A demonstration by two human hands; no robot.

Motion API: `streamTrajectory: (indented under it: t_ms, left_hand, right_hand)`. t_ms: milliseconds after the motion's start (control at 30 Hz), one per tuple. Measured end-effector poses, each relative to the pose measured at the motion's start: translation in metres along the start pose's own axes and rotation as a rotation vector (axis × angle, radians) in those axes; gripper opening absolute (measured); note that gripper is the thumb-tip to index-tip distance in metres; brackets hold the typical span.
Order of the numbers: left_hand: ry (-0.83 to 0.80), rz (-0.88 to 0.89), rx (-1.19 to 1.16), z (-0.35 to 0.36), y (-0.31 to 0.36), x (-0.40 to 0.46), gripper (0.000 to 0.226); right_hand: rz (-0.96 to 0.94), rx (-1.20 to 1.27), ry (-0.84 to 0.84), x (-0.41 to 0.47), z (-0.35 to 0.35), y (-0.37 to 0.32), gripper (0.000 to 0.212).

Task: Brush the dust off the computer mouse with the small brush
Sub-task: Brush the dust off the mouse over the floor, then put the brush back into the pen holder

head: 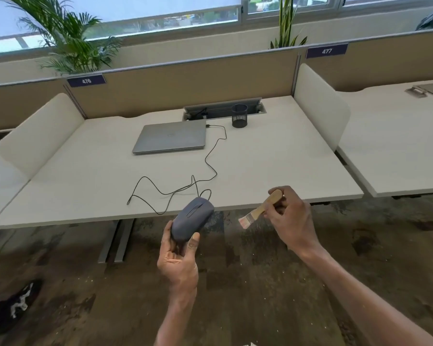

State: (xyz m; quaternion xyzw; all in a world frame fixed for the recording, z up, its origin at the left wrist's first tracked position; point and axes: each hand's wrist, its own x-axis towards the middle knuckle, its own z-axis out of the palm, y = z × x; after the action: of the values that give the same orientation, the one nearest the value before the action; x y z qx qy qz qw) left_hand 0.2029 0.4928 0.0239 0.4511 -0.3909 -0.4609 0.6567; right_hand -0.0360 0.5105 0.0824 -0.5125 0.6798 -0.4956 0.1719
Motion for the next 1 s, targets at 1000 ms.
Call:
streamTrajectory:
  t_ms: [1000]
  left_hand:
    - [0.073, 0.009, 0.141, 0.156, -0.045, 0.094, 0.063]
  right_hand:
    - [-0.066, -0.039, -0.006, 0.187, -0.007, 0.035, 0.025]
